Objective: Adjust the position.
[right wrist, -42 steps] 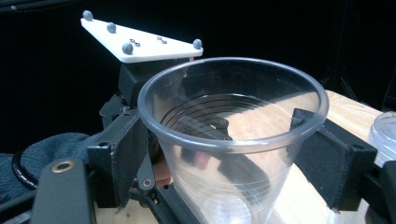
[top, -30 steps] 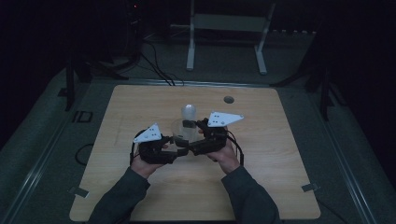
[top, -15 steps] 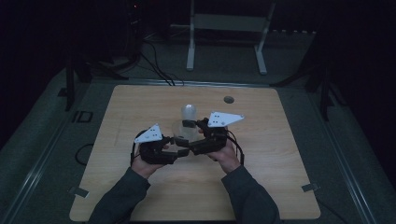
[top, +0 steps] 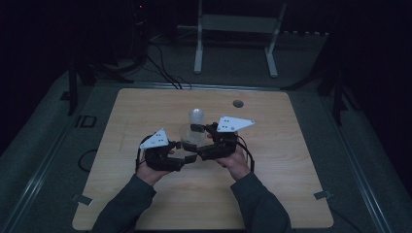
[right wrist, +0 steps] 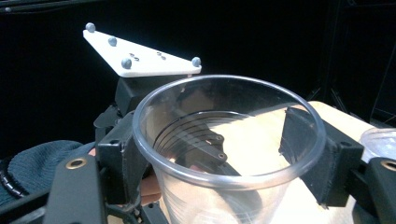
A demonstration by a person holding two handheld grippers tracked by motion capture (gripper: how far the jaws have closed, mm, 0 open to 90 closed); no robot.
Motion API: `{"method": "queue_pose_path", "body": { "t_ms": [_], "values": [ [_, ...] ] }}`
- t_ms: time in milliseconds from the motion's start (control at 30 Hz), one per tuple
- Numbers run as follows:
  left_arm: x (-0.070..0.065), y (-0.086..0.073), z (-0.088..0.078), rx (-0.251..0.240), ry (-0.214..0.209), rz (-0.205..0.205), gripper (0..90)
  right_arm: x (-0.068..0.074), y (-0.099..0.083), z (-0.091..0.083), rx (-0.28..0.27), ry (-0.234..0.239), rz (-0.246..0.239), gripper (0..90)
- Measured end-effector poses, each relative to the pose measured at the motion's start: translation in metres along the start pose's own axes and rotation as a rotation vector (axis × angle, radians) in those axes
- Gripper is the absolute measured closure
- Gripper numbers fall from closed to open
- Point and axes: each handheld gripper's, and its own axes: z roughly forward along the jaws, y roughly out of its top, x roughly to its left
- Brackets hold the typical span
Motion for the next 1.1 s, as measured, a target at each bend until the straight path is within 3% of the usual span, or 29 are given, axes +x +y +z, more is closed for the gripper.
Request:
{"method": "queue_pose_path", "body": {
  "t_ms": [300, 1100],
  "values": [
    [0.002, 0.0, -0.003, 0.007, 0.068, 0.006, 26.7, -0.002, 0.0, -0.004, -0.002, -0.039, -0.001, 26.7],
    [0.011, 0.002, -0.023, -0.041, 0.13, -0.009, 26.6, -0.006, -0.003, -0.02, 0.0, -0.126, -0.022, 27.0]
  ]
}}
